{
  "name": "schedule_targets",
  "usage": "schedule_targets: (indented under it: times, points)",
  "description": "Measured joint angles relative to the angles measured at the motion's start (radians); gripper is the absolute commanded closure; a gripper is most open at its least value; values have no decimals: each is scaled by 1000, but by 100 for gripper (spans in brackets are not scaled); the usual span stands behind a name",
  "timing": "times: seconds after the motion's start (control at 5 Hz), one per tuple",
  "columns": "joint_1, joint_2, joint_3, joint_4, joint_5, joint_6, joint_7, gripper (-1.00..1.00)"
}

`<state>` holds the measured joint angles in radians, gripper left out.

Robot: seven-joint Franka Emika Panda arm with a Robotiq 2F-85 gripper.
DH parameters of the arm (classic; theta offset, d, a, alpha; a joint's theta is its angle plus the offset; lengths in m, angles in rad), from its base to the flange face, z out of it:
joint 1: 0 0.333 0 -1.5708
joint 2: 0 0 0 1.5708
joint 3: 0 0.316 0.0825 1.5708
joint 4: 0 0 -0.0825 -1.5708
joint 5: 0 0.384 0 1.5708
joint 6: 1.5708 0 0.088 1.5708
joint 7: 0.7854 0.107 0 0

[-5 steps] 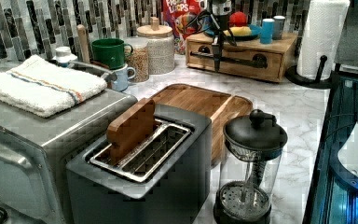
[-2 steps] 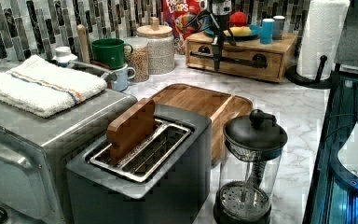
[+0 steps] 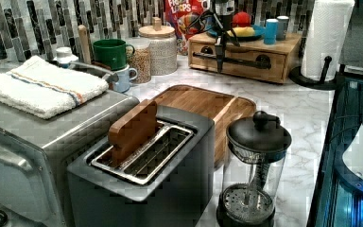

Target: Close the drawer.

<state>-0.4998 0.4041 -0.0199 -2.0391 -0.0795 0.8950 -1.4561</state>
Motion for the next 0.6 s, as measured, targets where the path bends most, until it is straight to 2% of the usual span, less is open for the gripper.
schedule_targets:
  times: [0.6]
  points:
    - [-13,0,13,0,-6,0,-15,100]
